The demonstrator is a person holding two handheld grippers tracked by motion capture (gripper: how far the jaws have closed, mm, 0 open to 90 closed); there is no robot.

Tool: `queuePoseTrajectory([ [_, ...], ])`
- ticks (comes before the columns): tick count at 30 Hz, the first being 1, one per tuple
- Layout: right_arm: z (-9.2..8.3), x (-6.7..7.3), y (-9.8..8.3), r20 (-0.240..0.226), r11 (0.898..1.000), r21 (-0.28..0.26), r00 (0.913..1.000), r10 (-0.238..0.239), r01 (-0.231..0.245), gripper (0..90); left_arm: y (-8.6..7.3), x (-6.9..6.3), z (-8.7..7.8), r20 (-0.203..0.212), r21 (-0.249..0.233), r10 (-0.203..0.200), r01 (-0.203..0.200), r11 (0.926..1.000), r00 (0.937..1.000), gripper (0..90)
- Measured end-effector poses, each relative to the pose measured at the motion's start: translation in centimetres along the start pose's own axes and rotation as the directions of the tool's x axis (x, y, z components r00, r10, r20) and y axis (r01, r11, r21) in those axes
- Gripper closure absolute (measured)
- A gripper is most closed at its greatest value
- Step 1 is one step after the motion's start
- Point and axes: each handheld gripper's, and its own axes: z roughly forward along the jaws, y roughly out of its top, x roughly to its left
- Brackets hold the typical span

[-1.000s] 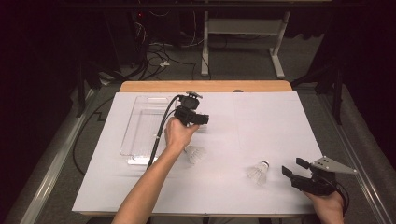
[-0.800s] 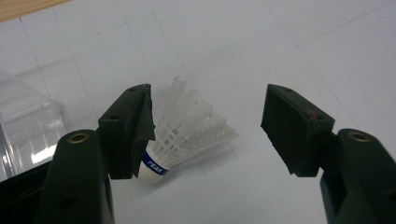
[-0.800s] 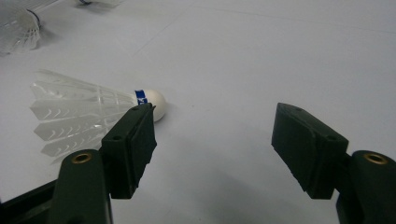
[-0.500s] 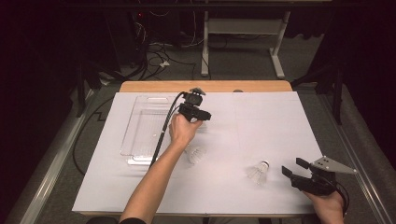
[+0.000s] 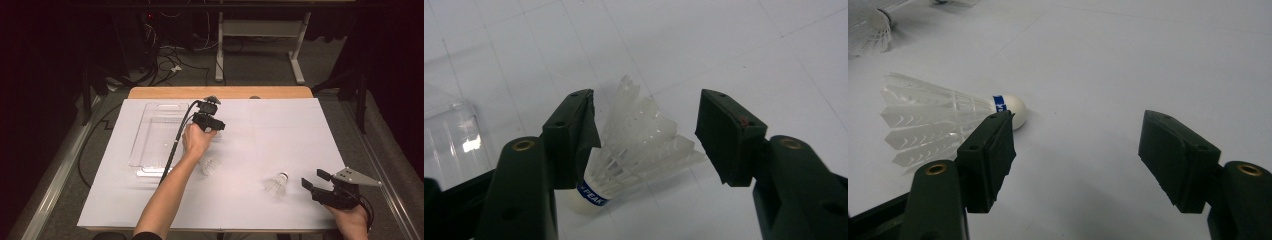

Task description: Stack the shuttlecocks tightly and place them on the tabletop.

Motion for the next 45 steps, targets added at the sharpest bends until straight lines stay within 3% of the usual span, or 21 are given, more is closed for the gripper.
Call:
queuePoseTrajectory([
  [9,0.05,-0.01,-0.01,0.001,1.0,0.004,1.0,0.0,0.0,30.9,-0.08,0.1,0.42,0.004,0.023,0.007,-0.007,0.9997,1.0,54.6],
  [21,0.06,-0.01,-0.02,0.001,1.0,0.004,1.0,-0.001,0.001,31.0,-0.04,-0.15,0.35,0.0,0.029,0.061,-0.061,0.9977,0.9982,86.6],
  [31,0.08,0.02,-0.01,0.0,1.0,0.007,1.0,0.001,-0.001,31.0,0.34,-0.29,-0.14,0.014,0.003,0.09,-0.09,0.9959,0.9958,88.9],
  [45,0.1,0.03,-0.01,0.0,1.0,0.007,1.0,0.0,0.0,31.0,0.48,-0.72,0.39,0.042,-0.018,0.132,-0.131,0.9912,0.9903,88.8],
])
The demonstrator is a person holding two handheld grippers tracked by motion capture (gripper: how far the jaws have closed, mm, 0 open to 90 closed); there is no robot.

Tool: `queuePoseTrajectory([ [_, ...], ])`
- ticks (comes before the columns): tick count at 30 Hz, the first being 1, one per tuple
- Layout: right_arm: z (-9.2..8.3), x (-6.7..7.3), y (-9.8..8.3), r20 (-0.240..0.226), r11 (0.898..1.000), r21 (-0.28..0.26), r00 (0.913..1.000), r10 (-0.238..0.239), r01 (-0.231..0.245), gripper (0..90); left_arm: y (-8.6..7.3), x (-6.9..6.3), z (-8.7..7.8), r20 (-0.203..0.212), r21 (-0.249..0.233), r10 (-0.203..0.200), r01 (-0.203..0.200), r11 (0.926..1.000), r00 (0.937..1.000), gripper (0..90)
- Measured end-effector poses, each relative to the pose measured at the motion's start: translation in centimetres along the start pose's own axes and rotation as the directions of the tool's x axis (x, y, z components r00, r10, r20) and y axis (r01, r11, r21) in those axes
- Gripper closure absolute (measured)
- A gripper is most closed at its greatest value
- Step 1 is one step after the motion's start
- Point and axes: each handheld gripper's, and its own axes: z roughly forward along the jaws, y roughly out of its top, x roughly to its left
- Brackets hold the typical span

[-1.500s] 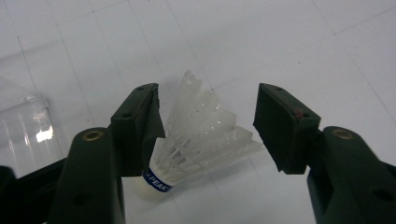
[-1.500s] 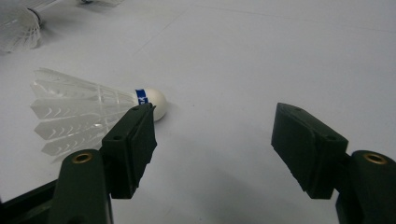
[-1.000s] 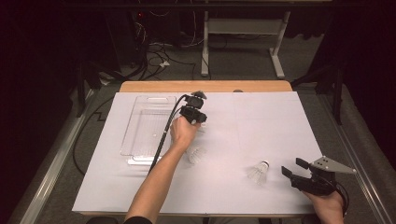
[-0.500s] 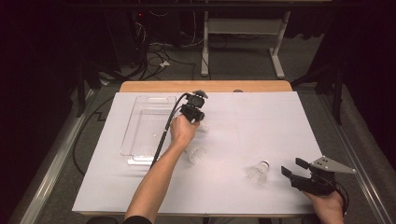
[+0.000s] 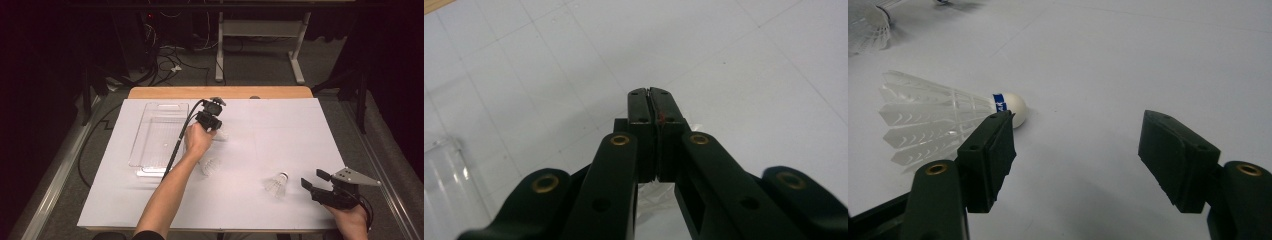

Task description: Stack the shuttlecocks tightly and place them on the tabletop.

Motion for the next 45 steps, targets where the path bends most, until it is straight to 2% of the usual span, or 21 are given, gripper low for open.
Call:
queuePoseTrajectory([
  [2,0.0,0.0,0.0,0.0,1.0,0.001,1.0,0.001,-0.001,31.0,0.1,0.0,0.1,0.0,-0.005,-0.005,0.005,1.0,1.0,88.9],
  [4,0.0,0.0,0.0,-0.001,1.0,0.0,1.0,0.0,0.0,31.0,0.2,-0.1,0.1,-0.013,-0.001,0.012,-0.012,0.9999,0.9998,88.9],
  [7,0.0,0.0,0.0,0.0,1.0,0.002,1.0,0.002,-0.002,31.0,0.5,-0.4,0.0,-0.009,-0.008,0.026,-0.026,0.9996,0.9996,88.9],
  [11,0.0,0.0,0.0,-0.001,1.0,0.001,1.0,-0.002,0.002,31.0,0.7,-1.2,0.4,-0.021,-0.001,0.068,-0.068,0.9977,0.9975,88.9],
  [19,0.0,0.0,0.0,-0.002,1.0,0.0,1.0,-0.001,0.001,31.0,0.7,-2.0,1.1,0.02,0.005,0.096,-0.096,0.9953,0.9952,88.0],
  [25,0.0,0.0,0.0,0.0,1.0,-0.001,1.0,-0.004,0.004,31.0,0.6,-2.7,1.6,0.029,0.018,0.122,-0.123,0.9923,0.9921,87.9],
  [36,-0.1,0.0,0.0,0.001,1.0,0.001,1.0,-0.003,0.003,31.0,0.5,-2.2,1.9,0.031,0.013,0.096,-0.097,0.9952,0.9949,85.3],
  [45,0.0,0.0,0.0,0.003,1.0,0.003,1.0,-0.006,0.006,31.0,0.6,-2.0,2.0,0.06,0.004,0.072,-0.073,0.9974,0.9956,77.9],
])
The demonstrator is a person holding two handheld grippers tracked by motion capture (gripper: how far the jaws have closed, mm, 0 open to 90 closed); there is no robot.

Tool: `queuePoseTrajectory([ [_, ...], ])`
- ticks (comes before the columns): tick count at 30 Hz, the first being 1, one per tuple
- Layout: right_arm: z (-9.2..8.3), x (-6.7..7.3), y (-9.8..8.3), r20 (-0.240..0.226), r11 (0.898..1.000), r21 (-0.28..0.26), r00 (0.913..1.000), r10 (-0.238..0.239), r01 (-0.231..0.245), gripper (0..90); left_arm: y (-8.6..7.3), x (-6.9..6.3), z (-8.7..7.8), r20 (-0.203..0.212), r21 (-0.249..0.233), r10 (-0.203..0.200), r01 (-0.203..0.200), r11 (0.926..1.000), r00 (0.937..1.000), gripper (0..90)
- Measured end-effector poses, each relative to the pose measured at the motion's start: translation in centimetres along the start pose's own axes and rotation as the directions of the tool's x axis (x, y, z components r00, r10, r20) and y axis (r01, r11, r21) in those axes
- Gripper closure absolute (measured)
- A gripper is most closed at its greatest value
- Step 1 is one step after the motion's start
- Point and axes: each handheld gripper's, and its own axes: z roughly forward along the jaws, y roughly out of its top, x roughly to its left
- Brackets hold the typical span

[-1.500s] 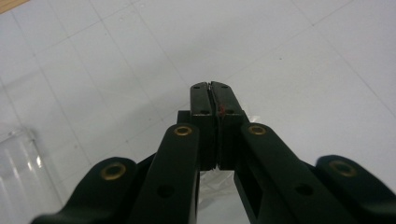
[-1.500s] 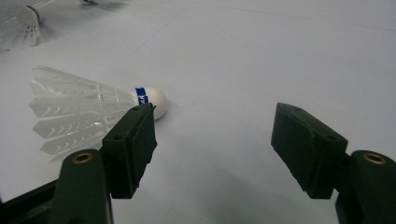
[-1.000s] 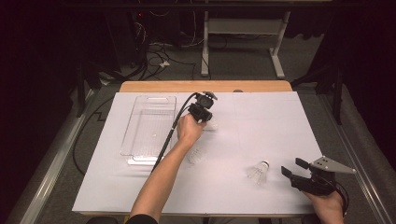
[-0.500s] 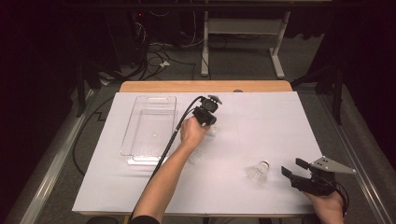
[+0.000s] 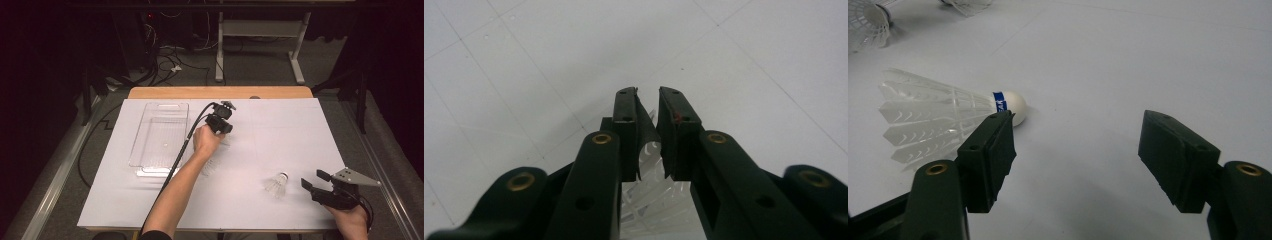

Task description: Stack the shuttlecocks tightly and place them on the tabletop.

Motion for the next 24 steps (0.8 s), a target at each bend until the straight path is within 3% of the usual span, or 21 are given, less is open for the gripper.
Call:
queuePoseTrajectory([
  [10,0.01,-0.02,-0.02,-0.001,1.0,0.003,1.0,0.004,-0.004,31.0,0.03,-0.02,0.0,-0.001,0.004,-0.008,0.008,1.0,1.0,62.5],
  [24,0.03,-0.05,-0.03,-0.001,1.0,0.004,1.0,0.006,-0.006,31.0,0.03,0.04,-0.07,0.0,0.004,-0.011,0.011,0.9999,0.9999,55.7],
])
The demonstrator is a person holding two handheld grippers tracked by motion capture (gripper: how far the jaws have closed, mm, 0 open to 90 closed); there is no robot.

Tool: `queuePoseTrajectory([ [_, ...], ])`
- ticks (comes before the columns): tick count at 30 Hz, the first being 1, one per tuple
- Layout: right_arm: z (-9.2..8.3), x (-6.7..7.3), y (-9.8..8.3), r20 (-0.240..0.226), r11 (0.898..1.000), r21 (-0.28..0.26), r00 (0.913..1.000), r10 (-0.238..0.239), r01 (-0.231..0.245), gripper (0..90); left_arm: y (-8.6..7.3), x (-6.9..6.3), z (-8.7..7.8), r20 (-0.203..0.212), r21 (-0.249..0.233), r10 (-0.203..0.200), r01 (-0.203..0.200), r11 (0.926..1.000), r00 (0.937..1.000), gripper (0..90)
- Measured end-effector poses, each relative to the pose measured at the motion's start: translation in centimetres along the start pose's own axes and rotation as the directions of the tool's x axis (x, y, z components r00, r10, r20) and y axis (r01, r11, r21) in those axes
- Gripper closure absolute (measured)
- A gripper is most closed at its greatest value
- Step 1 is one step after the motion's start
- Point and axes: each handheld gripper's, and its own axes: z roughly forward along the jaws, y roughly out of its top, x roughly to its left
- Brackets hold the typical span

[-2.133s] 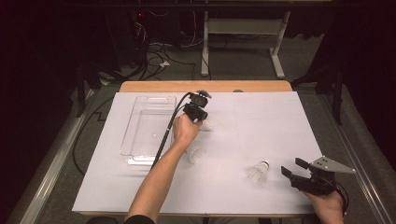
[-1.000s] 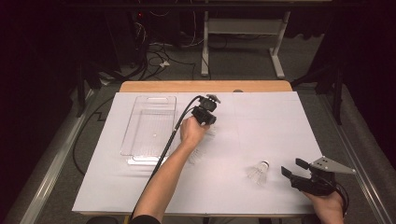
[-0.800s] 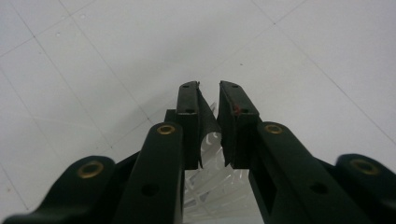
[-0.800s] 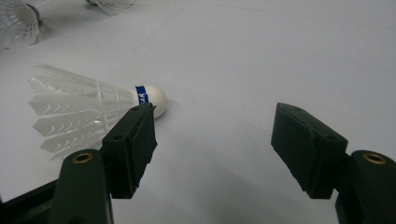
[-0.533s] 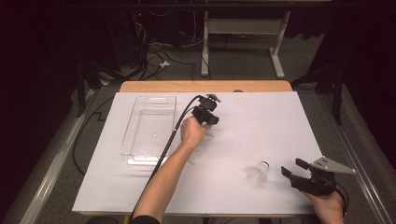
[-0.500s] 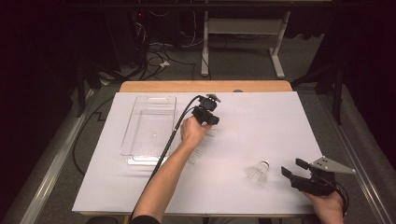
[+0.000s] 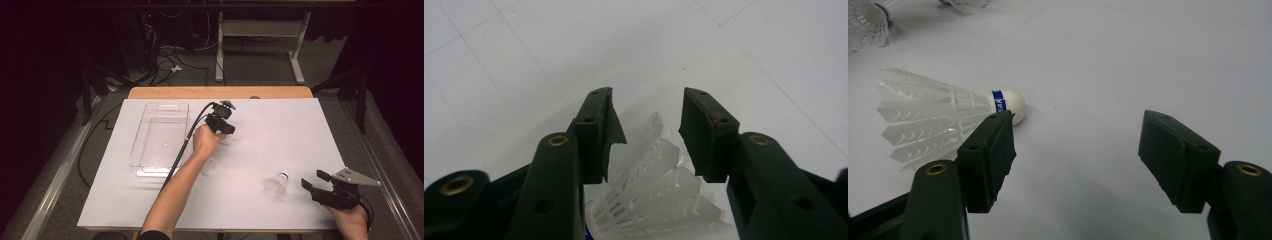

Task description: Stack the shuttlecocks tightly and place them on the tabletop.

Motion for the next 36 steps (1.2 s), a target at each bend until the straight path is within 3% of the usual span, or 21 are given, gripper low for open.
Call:
queuePoseTrajectory([
  [19,0.0,0.0,0.0,0.003,1.0,0.002,1.0,-0.002,0.002,31.0,0.0,-0.1,-0.7,0.029,-0.023,-0.019,0.02,0.9995,0.9994,42.8],
  [36,0.0,0.0,0.0,0.004,1.0,0.002,1.0,0.0,0.0,31.0,-0.3,0.0,-1.7,0.05,-0.041,-0.019,0.022,0.9989,0.9986,38.7],
])
